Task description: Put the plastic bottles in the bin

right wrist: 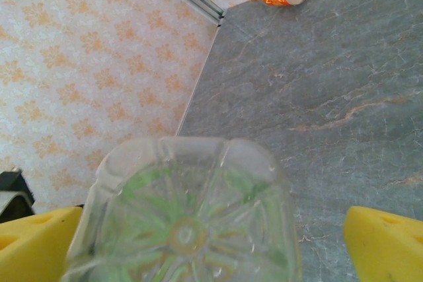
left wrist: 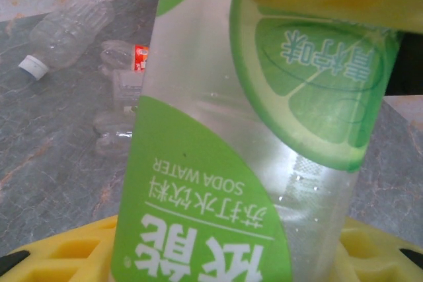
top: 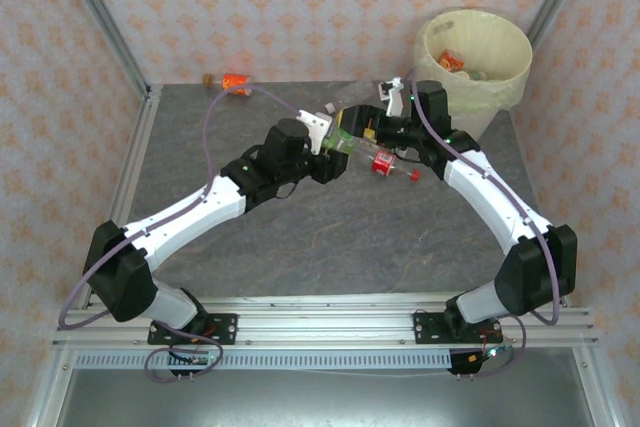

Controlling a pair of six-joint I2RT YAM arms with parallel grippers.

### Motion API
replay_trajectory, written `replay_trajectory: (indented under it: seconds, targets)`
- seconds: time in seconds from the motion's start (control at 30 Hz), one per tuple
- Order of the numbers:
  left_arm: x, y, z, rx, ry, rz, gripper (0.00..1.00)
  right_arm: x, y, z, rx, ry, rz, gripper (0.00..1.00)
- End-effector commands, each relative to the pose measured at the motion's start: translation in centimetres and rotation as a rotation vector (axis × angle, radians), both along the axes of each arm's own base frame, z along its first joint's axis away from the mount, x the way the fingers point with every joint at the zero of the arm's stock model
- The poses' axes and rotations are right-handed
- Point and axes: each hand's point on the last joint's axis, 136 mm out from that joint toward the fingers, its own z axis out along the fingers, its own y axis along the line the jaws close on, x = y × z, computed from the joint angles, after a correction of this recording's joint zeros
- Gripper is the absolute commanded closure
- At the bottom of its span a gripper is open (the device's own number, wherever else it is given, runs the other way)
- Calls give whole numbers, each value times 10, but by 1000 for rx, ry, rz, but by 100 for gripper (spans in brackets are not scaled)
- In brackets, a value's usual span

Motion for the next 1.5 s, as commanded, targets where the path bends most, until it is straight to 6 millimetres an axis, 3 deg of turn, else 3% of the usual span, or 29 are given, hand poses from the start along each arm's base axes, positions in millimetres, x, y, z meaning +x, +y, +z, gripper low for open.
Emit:
replay_trajectory:
  seconds: [0.0,0.2,0.5,0.87,1.07,1.1,1.17,1.27,1.47]
  targets:
    - [1,-5,34,-51,-79,-17,45,5,4,22,25,-66,-7,11]
    - [0,-9,33,-69,-63,-28,44,-1,10,19,36,-54,49,26]
    - [3,-10,29,-50,-43,-20,44,-6,12,13,13,-42,83,29]
    - [5,-10,26,-50,-27,-8,43,-6,1,17,-55,-89,36,48]
    - [5,-8,23,-37,-17,4,40,0,-4,21,-60,-95,-12,52]
    - [5,-7,23,-35,-17,3,39,1,-4,21,-61,-95,-17,52]
    - [4,-7,23,-36,-18,1,22,4,-8,22,-65,-92,-45,53]
    - [4,-3,25,-40,-36,19,8,8,-12,21,-77,-83,-85,53]
    - [-1,3,33,-77,-82,26,0,13,-18,27,-91,-96,-133,53]
